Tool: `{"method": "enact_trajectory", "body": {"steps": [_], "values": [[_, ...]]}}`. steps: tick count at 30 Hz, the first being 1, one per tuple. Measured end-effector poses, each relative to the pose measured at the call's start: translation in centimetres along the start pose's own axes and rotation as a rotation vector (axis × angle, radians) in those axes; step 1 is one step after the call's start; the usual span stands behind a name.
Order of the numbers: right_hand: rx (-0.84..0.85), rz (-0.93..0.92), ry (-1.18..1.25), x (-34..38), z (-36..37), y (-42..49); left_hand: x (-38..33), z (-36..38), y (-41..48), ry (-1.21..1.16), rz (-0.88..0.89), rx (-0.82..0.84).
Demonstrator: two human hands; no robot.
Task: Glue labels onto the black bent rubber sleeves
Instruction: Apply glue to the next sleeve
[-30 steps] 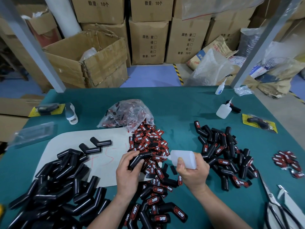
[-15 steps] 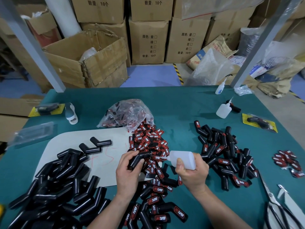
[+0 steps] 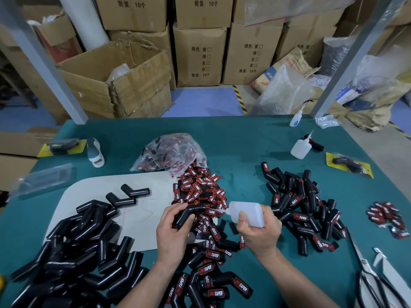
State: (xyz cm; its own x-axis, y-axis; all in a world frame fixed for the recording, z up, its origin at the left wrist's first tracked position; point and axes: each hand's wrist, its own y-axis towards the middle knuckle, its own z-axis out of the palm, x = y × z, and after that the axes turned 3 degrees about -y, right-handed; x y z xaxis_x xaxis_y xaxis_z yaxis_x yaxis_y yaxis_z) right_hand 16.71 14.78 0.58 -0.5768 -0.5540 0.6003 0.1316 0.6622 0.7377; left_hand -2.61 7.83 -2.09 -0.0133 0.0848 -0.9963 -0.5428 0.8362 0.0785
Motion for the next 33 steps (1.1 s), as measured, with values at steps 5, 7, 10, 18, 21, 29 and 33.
{"method": "enact_trajectory", "body": {"steps": [5, 7, 10, 18, 21, 29, 33], "values": [[-0.004, -0.013, -0.017, 0.18, 0.09, -0.09, -0.09, 0.01, -0.06, -0.021, -0.011, 0.002], [-0.010, -0.027, -0.035, 0.21, 0.04, -0.13, -0.10, 0.03, -0.06, -0.015, -0.013, -0.001], [-0.017, -0.024, -0.031, 0.23, 0.00, -0.14, -0.14, 0.07, -0.07, -0.013, -0.015, 0.000], [-0.022, -0.028, -0.028, 0.04, 0.10, -0.07, 0.18, 0.01, 0.02, -0.010, -0.003, -0.012], [-0.031, -0.020, -0.044, -0.11, 0.10, -0.05, 0.33, 0.03, 0.12, 0.003, 0.024, -0.011], [-0.013, -0.037, -0.039, -0.21, 0.22, -0.14, 0.43, -0.06, 0.16, -0.008, 0.023, -0.002], [-0.021, -0.036, -0.026, -0.06, 0.13, -0.24, 0.42, -0.01, 0.18, 0.004, 0.025, -0.004]]}}
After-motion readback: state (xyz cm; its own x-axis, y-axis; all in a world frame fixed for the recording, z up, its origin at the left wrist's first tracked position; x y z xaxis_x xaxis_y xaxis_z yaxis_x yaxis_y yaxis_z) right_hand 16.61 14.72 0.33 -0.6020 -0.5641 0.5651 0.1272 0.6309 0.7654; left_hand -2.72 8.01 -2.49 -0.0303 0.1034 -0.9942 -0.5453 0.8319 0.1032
